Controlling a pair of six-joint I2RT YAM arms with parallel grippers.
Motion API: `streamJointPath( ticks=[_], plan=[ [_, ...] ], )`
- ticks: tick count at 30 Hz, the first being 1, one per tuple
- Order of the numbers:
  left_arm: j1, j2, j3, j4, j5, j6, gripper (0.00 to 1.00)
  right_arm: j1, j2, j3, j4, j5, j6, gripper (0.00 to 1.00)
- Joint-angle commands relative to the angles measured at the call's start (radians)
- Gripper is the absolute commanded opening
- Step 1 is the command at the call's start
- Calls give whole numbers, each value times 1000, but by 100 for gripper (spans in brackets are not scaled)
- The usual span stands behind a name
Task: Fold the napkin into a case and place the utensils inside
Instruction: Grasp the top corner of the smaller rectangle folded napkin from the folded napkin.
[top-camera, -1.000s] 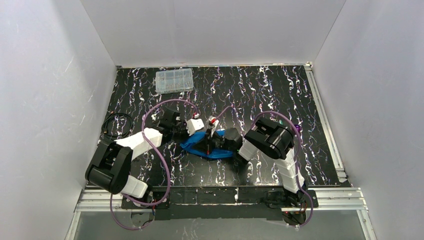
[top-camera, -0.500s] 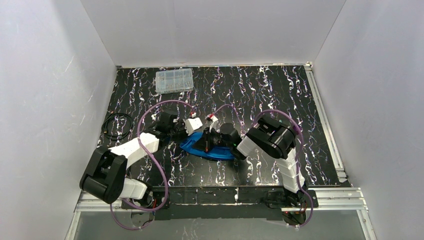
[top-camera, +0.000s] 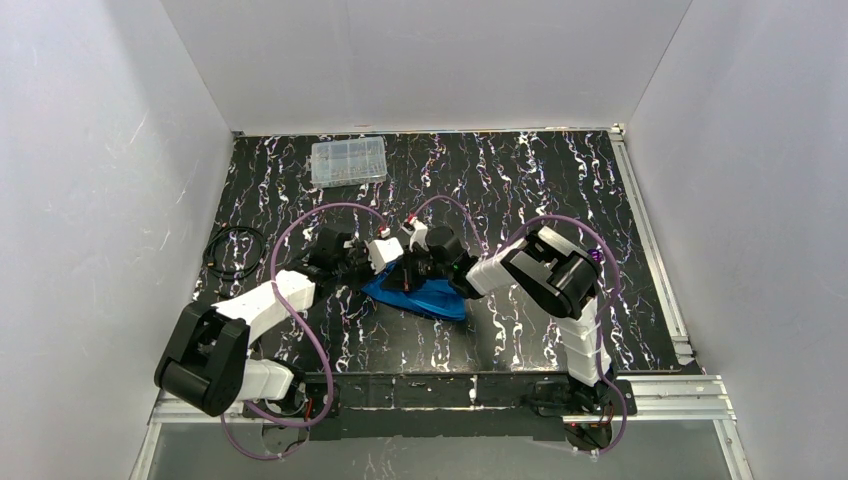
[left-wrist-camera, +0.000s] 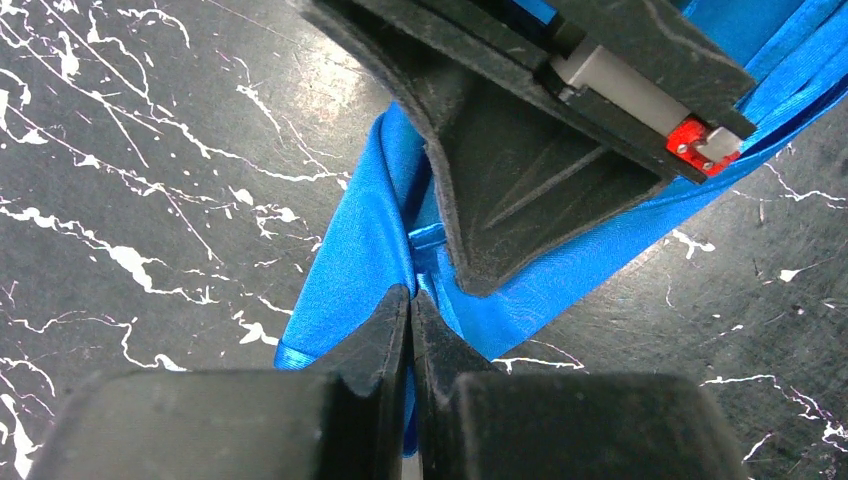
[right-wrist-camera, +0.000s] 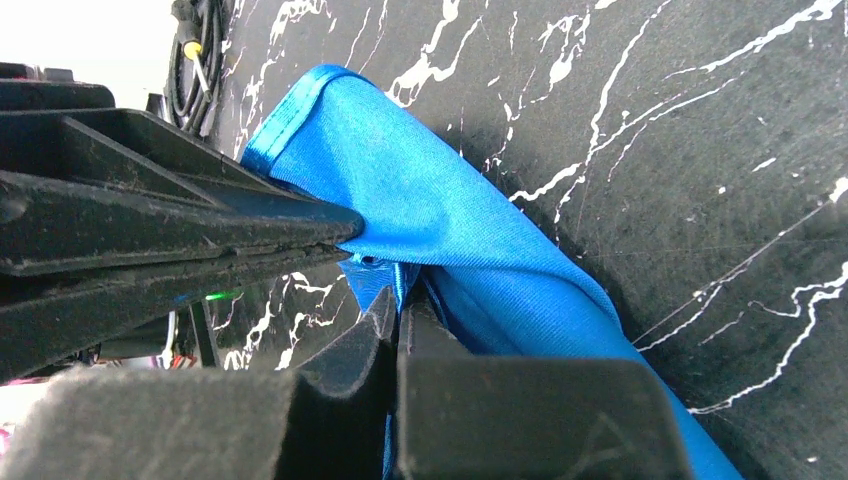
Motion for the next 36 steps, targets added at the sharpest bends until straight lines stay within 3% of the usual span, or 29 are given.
streamJointPath(
  ticks=[1,26,36],
  plan=[
    [-5,-32,-17,-10,23,6,0,-13,-13,29,-176,8,-19,1],
    [20,-33,-3,35,-19,-83,0,-12,69,101,-384,1,-62,1],
    [40,-35,26,38,-54,-48,0,-14,112,111,-454,14,-71,1]
  ],
)
